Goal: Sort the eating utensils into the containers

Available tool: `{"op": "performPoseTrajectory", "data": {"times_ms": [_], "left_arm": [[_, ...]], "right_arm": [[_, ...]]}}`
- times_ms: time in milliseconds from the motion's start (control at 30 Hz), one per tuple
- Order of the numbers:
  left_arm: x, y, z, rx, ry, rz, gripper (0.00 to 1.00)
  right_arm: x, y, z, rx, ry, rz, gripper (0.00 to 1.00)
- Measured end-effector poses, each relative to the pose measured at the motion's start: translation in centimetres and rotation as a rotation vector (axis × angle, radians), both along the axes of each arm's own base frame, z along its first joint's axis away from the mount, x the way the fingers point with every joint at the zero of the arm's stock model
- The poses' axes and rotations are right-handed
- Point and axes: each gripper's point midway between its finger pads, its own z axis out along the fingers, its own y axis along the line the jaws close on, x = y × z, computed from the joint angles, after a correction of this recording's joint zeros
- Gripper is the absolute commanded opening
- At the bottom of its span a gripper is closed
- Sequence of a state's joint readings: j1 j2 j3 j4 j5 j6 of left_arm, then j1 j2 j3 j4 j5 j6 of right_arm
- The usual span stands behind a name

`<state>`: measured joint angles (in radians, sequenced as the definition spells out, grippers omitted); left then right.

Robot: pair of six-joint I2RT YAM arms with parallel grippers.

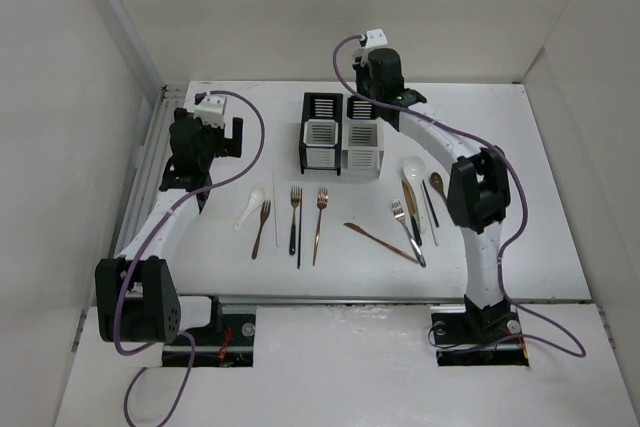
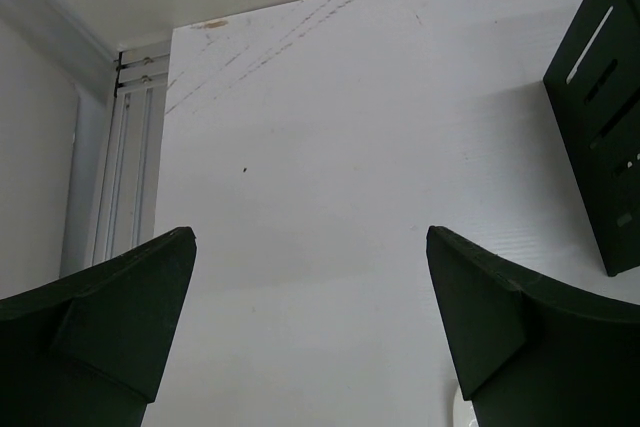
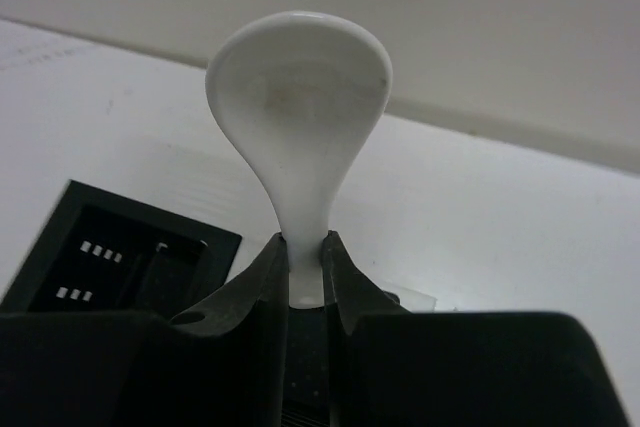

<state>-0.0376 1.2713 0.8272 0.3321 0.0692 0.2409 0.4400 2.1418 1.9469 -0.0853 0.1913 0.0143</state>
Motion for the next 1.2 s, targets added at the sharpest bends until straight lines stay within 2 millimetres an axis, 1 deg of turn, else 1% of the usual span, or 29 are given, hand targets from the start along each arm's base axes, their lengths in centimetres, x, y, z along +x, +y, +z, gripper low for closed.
{"op": "performPoseTrajectory", "data": {"times_ms": [33,133,300,367,567,633,667,700,800,1000,1033,1100,1167,1200], "left_arm": [[0.0,0.0,-0.1,0.000,0.005,0.002,1.00],[-0.1,0.0,-0.7,-0.005,0.024,0.005,1.00],[0.1,0.0,-1.7,-0.006,0.055,0.008,1.00],[0.2,0.1,-2.0,-0.007,0.065,0.010,1.00],[0.5,0.0,-2.1,-0.008,0.071,0.010,1.00],[0.6,0.0,-2.1,-0.008,0.070,0.010,1.00],[0.6,0.1,-2.1,-0.007,0.070,0.010,1.00],[0.6,0.0,-2.1,-0.007,0.069,0.010,1.00],[0.6,0.1,-2.0,-0.006,0.068,0.010,1.00],[0.6,0.1,-2.0,-0.005,0.068,0.013,1.00],[0.6,0.1,-2.0,-0.005,0.068,0.013,1.00],[0.6,0.1,-2.0,-0.005,0.067,0.013,1.00],[0.6,0.1,-2.0,-0.003,0.066,0.012,1.00],[0.6,0.1,-2.0,-0.002,0.066,0.012,1.00]], "right_arm": [[0.0,0.0,-1.3,-0.003,0.025,-0.003,0.00],[-0.5,-0.3,-4.5,-0.012,0.088,-0.012,0.00],[-2.0,-1.0,-8.5,-0.024,0.171,-0.035,0.00],[-2.4,-1.1,-9.6,-0.023,0.192,-0.042,0.00],[-2.7,-0.8,-9.5,0.002,0.182,-0.048,0.00],[-2.7,-0.8,-9.5,0.005,0.182,-0.049,0.07],[-2.7,-0.8,-9.5,0.006,0.183,-0.049,0.17],[-2.7,-0.8,-9.5,0.008,0.183,-0.050,0.23],[-2.8,-0.6,-9.3,0.019,0.184,-0.048,0.38],[-3.2,-0.6,-8.1,0.028,0.169,-0.040,0.39],[-3.2,-0.6,-7.8,0.030,0.165,-0.039,0.41],[-3.3,-0.7,-6.8,0.039,0.150,-0.040,0.46],[-3.4,-0.8,-5.3,0.049,0.129,-0.038,0.61],[-3.5,-0.8,-5.0,0.048,0.123,-0.036,0.61]]}}
